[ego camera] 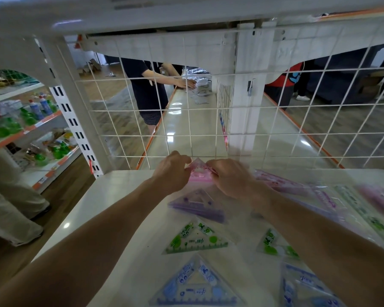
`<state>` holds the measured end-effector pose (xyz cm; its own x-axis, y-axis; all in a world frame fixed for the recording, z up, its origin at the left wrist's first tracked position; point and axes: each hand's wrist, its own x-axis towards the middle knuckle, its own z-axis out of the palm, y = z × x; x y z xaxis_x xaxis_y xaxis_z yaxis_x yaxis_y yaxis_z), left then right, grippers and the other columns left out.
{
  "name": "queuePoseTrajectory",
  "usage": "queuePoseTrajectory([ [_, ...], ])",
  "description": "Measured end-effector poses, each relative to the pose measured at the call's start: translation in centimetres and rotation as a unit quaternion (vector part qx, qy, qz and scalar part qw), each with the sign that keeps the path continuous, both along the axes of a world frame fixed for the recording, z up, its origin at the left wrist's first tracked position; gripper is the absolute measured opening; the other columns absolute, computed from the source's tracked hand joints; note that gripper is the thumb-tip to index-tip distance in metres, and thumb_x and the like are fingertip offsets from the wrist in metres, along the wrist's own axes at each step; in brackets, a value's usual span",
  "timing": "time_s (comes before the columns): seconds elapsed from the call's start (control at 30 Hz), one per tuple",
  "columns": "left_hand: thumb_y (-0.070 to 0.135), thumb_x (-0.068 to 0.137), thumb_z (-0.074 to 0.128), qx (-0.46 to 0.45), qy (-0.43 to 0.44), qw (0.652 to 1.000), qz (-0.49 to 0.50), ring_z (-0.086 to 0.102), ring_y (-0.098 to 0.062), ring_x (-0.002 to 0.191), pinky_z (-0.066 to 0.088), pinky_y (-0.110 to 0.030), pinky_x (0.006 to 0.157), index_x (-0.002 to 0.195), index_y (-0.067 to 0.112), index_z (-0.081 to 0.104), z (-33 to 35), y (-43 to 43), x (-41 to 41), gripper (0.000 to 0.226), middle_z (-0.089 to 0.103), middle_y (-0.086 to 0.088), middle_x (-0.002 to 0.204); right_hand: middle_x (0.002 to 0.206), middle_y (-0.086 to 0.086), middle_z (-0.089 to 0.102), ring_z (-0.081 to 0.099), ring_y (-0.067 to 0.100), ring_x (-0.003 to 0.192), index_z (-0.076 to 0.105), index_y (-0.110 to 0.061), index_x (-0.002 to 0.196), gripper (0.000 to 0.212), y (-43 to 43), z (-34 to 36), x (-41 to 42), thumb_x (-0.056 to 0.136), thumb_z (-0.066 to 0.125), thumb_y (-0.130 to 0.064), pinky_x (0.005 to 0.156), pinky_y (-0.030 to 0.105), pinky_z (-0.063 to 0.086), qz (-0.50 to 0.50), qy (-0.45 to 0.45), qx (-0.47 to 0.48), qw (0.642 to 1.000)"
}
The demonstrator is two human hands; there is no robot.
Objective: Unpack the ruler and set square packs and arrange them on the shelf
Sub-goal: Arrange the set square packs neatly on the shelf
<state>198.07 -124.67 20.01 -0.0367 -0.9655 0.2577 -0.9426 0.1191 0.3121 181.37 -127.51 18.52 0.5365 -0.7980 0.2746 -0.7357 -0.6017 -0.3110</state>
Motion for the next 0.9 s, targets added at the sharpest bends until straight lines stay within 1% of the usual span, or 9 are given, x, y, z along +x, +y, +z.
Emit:
queuePoseTrajectory([
  [0.1, 0.027, 0.097, 0.051, 0.009, 0.009, 1.000, -0.008, 0.059, -0.025, 0.087, 0.038, -0.025, 0.067, 0.107, 0.009, 0.070, -0.1, 0.0, 0.1, 0.028, 0.055, -0.006, 0.092, 0.083, 0.005, 0.064, 0.057, 0.021, 0.076, 0.065, -0.012, 0.100, 0.025, 0.0, -0.3, -0.1, 0.098, 0.041, -0.012, 0.071, 0.032, 0.042, -0.008, -0.006, 0.008, 1.000],
  [0.2, 0.027, 0.097, 0.052, 0.016, 0.046, 0.999, -0.011, 0.060, -0.026, 0.080, 0.046, -0.031, 0.068, 0.094, 0.008, 0.071, -0.2, 0.0, 0.4, 0.026, 0.062, -0.007, 0.083, 0.076, 0.002, 0.063, 0.057, 0.020, 0.070, 0.065, -0.014, 0.090, 0.020, -0.3, -0.3, -0.4, 0.096, 0.046, -0.014, 0.062, 0.029, 0.038, -0.014, -0.034, 0.040, 0.999],
  [0.27, 0.026, 0.097, 0.052, 0.005, 0.063, 0.998, -0.002, 0.062, -0.026, 0.079, 0.050, -0.033, 0.070, 0.093, 0.011, 0.072, -0.4, 0.1, 0.5, 0.025, 0.068, -0.007, 0.084, 0.075, 0.004, 0.064, 0.057, 0.020, 0.069, 0.066, -0.013, 0.087, 0.019, -0.2, -0.1, -0.6, 0.094, 0.049, -0.014, 0.057, 0.024, 0.036, -0.019, -0.052, 0.042, 0.998],
  [0.37, 0.017, 0.096, 0.049, -0.015, 0.029, 0.999, -0.008, 0.061, -0.025, 0.080, 0.046, -0.031, 0.067, 0.093, 0.011, 0.070, -0.5, 0.7, 0.1, 0.022, 0.068, -0.008, 0.087, 0.075, 0.004, 0.065, 0.058, 0.018, 0.068, 0.068, -0.012, 0.087, 0.020, 0.1, -0.1, -0.4, 0.093, 0.050, -0.014, 0.059, 0.025, 0.038, -0.019, -0.066, 0.052, 0.996],
  [0.47, 0.023, 0.095, 0.054, 0.036, 0.088, 0.995, -0.006, 0.058, -0.020, 0.067, 0.046, -0.024, 0.060, 0.092, 0.004, 0.071, 0.3, 0.2, 0.4, 0.026, 0.063, -0.008, 0.072, 0.064, -0.004, 0.059, 0.054, 0.015, 0.064, 0.066, -0.021, 0.070, 0.022, -0.6, 0.4, -0.5, 0.089, 0.055, -0.017, 0.060, 0.026, 0.037, -0.035, -0.085, 0.107, 0.990],
  [0.53, 0.028, 0.093, 0.058, 0.082, 0.131, 0.988, 0.015, 0.046, -0.013, 0.056, 0.035, -0.019, 0.049, 0.087, 0.001, 0.073, 1.0, -0.4, 0.6, 0.031, 0.057, -0.007, 0.061, 0.055, -0.007, 0.053, 0.048, 0.012, 0.056, 0.066, -0.018, 0.063, 0.028, -0.9, 1.0, -0.5, 0.089, 0.060, -0.027, 0.059, 0.026, 0.036, -0.046, -0.116, 0.156, 0.980],
  [0.63, 0.030, 0.088, 0.065, 0.104, 0.134, 0.985, 0.036, 0.055, -0.017, 0.070, 0.040, -0.023, 0.062, 0.089, 0.007, 0.076, 0.3, -1.2, 0.7, 0.025, 0.071, -0.012, 0.084, 0.053, 0.002, 0.047, 0.042, 0.013, 0.051, 0.061, -0.010, 0.060, 0.034, -0.7, 1.2, -0.2, 0.088, 0.064, -0.030, 0.055, 0.025, 0.033, -0.051, -0.118, 0.200, 0.971],
  [0.77, 0.030, 0.090, 0.061, 0.103, 0.095, 0.989, 0.048, 0.064, -0.023, 0.089, 0.048, -0.028, 0.076, 0.095, 0.011, 0.076, -0.1, -1.7, 0.3, 0.024, 0.072, -0.007, 0.097, 0.077, 0.016, 0.069, 0.056, 0.017, 0.063, 0.072, -0.003, 0.078, 0.021, -0.6, 1.2, 0.2, 0.087, 0.060, -0.017, 0.052, 0.022, 0.035, -0.079, -0.092, 0.180, 0.976],
  [0.9, 0.031, 0.093, 0.057, 0.106, 0.055, 0.992, 0.048, 0.064, -0.025, 0.096, 0.047, -0.027, 0.079, 0.102, 0.011, 0.074, -0.3, -1.7, 0.0, 0.028, 0.070, -0.008, 0.106, 0.085, 0.013, 0.070, 0.063, 0.022, 0.079, 0.071, -0.004, 0.084, 0.021, -0.6, 1.1, 0.4, 0.089, 0.054, -0.015, 0.060, 0.026, 0.041, -0.088, -0.058, 0.156, 0.982],
])
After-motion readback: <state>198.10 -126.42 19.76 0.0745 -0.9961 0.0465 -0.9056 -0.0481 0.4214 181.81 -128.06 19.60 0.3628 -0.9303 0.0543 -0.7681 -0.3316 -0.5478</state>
